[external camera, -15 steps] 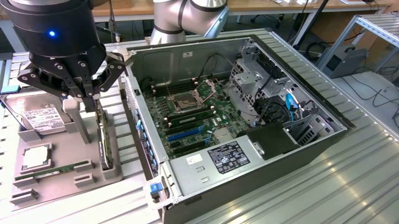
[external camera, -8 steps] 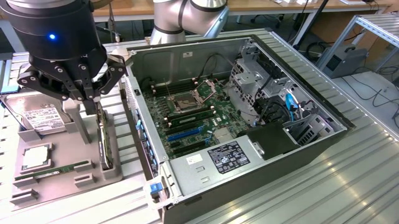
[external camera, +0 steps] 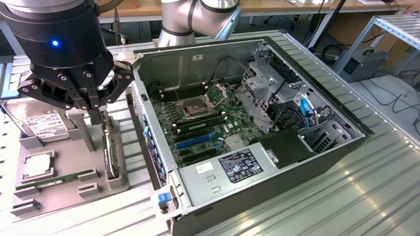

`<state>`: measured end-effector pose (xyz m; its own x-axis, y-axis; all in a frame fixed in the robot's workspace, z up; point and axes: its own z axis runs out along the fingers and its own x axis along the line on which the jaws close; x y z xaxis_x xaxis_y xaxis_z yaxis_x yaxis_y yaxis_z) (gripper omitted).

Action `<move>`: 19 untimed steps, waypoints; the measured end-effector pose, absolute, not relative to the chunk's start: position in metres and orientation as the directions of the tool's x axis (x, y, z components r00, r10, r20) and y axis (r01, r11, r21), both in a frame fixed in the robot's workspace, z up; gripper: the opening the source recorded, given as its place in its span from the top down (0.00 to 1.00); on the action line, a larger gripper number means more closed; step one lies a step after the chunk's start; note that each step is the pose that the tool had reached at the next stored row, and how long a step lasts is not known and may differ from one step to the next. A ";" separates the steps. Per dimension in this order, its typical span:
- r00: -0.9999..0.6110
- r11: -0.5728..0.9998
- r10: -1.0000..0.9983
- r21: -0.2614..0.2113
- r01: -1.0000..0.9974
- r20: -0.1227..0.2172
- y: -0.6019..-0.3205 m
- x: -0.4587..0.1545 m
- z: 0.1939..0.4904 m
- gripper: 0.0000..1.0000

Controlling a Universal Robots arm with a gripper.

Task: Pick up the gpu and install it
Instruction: 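Reach for the gpu, then pick up the gpu and move the gpu toward the slot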

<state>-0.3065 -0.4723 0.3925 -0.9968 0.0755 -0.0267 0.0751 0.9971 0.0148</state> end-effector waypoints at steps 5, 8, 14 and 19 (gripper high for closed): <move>-0.997 0.997 0.076 0.015 0.075 -0.027 -0.475 -0.307 0.392 0.89; -0.997 0.997 0.075 0.015 0.075 -0.027 -0.476 -0.307 0.392 0.89; -0.997 0.997 0.075 0.015 0.075 -0.027 -0.476 -0.307 0.392 0.89; -0.997 0.997 0.075 0.015 0.075 -0.027 -0.476 -0.307 0.392 0.89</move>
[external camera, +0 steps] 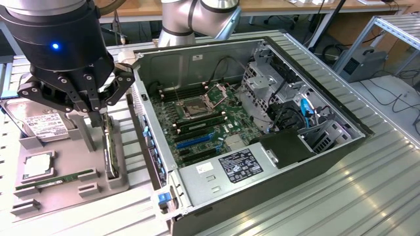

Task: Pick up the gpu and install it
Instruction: 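Pick up the gpu and move the gpu toward the slot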

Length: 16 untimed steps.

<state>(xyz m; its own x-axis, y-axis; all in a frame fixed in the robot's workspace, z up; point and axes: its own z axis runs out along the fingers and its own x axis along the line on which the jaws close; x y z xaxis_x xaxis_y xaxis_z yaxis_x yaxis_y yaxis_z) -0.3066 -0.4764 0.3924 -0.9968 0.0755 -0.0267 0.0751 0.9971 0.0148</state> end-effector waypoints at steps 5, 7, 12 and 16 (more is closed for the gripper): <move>-0.997 0.997 0.075 0.015 0.075 -0.027 -0.476 -0.307 0.392 0.83; -0.997 0.997 0.075 0.015 0.075 -0.027 -0.476 -0.307 0.392 0.70; -0.997 0.997 0.075 0.015 0.075 -0.027 -0.476 -0.307 0.392 0.58; -0.997 0.997 0.075 0.015 0.075 -0.027 -0.476 -0.307 0.392 0.58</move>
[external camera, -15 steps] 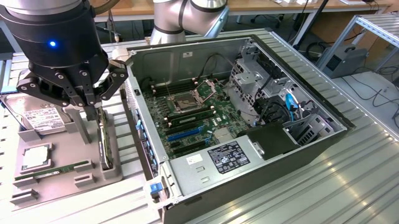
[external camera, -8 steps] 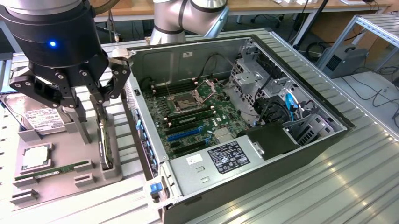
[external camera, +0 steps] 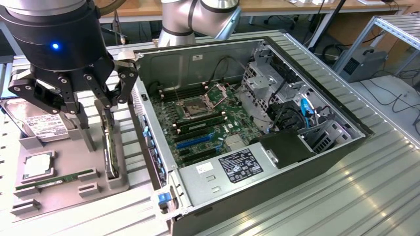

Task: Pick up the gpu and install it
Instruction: 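Pick up the gpu and move the gpu toward the slot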

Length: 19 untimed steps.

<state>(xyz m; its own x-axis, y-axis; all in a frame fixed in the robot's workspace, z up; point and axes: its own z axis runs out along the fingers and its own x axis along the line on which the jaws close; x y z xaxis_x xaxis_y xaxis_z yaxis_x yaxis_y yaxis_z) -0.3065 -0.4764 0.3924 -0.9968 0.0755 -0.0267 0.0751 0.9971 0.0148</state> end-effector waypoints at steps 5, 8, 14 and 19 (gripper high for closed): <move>-0.997 0.997 0.076 0.015 0.075 -0.027 -0.476 -0.307 0.391 0.58; -0.997 0.997 0.075 0.015 0.075 -0.027 -0.476 -0.307 0.389 0.58; -0.997 0.997 0.075 0.015 0.075 -0.027 -0.476 -0.307 0.387 0.58; -0.997 0.997 0.075 0.015 0.075 -0.027 -0.476 -0.307 0.386 0.58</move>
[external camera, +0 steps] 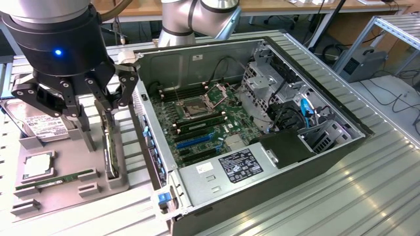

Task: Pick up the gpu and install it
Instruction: 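Pick up the gpu and move the gpu toward the slot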

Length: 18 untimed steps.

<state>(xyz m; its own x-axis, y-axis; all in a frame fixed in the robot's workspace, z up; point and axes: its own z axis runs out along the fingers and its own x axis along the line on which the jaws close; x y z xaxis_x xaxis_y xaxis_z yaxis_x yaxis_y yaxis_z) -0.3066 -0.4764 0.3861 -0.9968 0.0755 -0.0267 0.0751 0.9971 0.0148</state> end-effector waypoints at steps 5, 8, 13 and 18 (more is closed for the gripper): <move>-0.997 0.997 0.075 0.015 0.075 -0.027 -0.476 -0.307 0.385 0.58; -0.997 0.997 0.075 0.015 0.075 -0.027 -0.476 -0.307 0.384 0.58; -0.997 0.997 0.075 0.015 0.075 -0.027 -0.476 -0.307 0.382 0.58; -0.997 0.997 0.075 0.015 0.075 -0.027 -0.476 -0.307 0.381 0.58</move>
